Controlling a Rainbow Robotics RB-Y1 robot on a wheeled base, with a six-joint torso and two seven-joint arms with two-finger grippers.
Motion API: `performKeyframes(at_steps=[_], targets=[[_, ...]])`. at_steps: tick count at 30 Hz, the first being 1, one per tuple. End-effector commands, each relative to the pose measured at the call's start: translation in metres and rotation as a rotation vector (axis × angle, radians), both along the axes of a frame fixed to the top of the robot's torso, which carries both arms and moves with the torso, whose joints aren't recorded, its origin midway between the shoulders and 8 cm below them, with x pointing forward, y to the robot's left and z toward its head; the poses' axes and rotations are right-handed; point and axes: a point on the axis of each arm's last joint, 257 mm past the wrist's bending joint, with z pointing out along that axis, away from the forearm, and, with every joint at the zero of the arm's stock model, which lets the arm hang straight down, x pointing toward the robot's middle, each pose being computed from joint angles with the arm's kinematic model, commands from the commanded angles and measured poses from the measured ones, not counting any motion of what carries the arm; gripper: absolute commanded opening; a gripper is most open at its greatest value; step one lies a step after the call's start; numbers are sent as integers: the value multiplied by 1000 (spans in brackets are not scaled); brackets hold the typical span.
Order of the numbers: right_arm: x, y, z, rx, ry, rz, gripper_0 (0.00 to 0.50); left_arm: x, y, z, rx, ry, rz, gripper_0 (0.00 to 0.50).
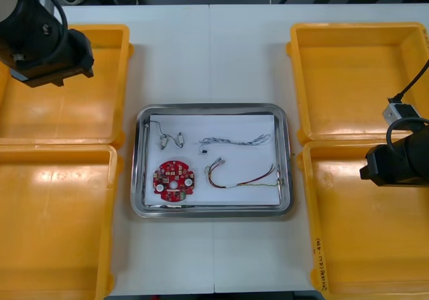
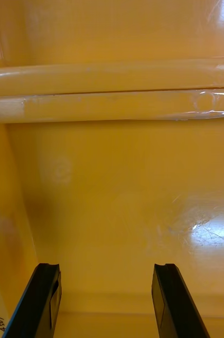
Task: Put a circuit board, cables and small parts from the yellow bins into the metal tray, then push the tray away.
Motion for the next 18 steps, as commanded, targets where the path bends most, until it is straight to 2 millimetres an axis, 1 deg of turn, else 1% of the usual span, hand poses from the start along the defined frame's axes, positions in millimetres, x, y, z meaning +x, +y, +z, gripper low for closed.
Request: performKeyframes(at_steps=[1, 8, 12, 13, 14, 17, 18], targets=[[0, -1, 8, 22, -25, -36, 500, -16, 42, -1, 73, -15, -110, 500], [0, -1, 8, 22, -25, -36, 500, -38, 73, -16, 109, -16, -147, 500], [0, -1, 8, 22, -25, -36, 500, -55, 92, -28, 140, -6, -176, 500], [-3, -10, 1, 3, 0, -52, 500, -60, 98, -30, 148, -6, -181, 500], [-3, -10, 2, 3, -1, -51, 500, -63, 101, -32, 154, -6, -185, 500], [-2, -20, 5, -24, 4, -47, 500, -78, 118, -36, 181, -7, -199, 500], [-3, -21, 5, -28, 4, -46, 500, -80, 121, -37, 186, -6, -201, 500]])
